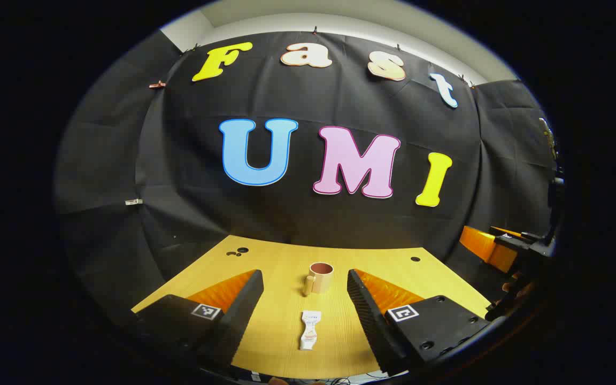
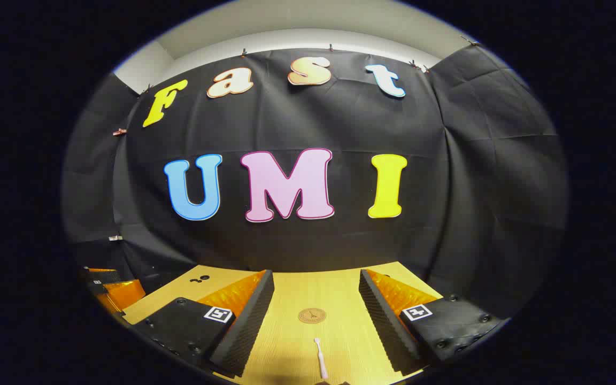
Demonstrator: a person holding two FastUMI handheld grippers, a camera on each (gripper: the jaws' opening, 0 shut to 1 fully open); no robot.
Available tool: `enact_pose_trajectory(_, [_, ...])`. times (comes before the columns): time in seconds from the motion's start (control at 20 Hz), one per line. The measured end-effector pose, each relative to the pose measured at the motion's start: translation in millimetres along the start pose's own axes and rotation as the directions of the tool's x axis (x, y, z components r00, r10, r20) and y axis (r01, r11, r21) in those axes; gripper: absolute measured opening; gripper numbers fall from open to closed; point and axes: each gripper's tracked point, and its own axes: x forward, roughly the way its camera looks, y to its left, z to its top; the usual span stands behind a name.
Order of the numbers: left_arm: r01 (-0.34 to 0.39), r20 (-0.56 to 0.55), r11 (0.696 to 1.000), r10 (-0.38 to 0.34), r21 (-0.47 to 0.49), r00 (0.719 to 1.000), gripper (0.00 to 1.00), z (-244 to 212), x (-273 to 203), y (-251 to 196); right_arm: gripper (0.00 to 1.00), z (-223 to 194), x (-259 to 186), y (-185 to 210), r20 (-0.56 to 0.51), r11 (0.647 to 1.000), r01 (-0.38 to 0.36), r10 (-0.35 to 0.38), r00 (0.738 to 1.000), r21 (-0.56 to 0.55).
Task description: Put the toothbrush and toothpaste on the desktop into the cup, then pick up the cup and place it on the coaster on the desktop.
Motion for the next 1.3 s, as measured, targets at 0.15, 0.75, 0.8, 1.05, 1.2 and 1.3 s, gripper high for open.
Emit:
enact_pose_trajectory(0.15, [0.028, -0.006, 0.999, -0.028, -0.015, 1.000, 0.98, -2.5, 7.6, -9.9, 0.98, -9.1, 6.5, -10.6, -0.028, 1.000, 0.020, -0.020, 0.999, 0.015])
enact_pose_trajectory(0.75, [0.099, -0.015, 0.995, -0.098, 0.020, 0.995, 0.98, -11.8, 18.8, -47.8, 0.98, -10.5, 10.9, -52.3, -0.026, 0.997, 0.078, -0.078, 0.997, 0.008])
enact_pose_trajectory(0.8, [0.101, -0.010, 0.995, -0.101, 0.019, 0.995, 0.98, -12.2, 18.8, -49.6, 0.98, -11.9, 10.7, -53.1, -0.031, 0.997, 0.075, -0.075, 0.997, 0.004])
enact_pose_trajectory(1.05, [0.111, 0.004, 0.993, -0.111, 0.031, 0.994, 0.98, -10.0, 20.3, -63.6, 0.98, -14.5, 10.5, -59.2, -0.040, 0.998, 0.062, -0.062, 0.997, 0.009])
enact_pose_trajectory(1.2, [0.117, -0.005, 0.993, -0.116, 0.034, 0.993, 0.98, -14.0, 20.1, -70.2, 0.98, -17.2, 8.2, -63.5, -0.049, 0.998, 0.059, -0.060, 0.997, -0.007])
enact_pose_trajectory(1.3, [0.112, -0.021, 0.993, -0.111, 0.026, 0.994, 0.97, -17.6, 20.8, -71.3, 0.98, -15.5, 6.5, -69.3, -0.049, 0.998, 0.063, -0.064, 0.997, -0.010])
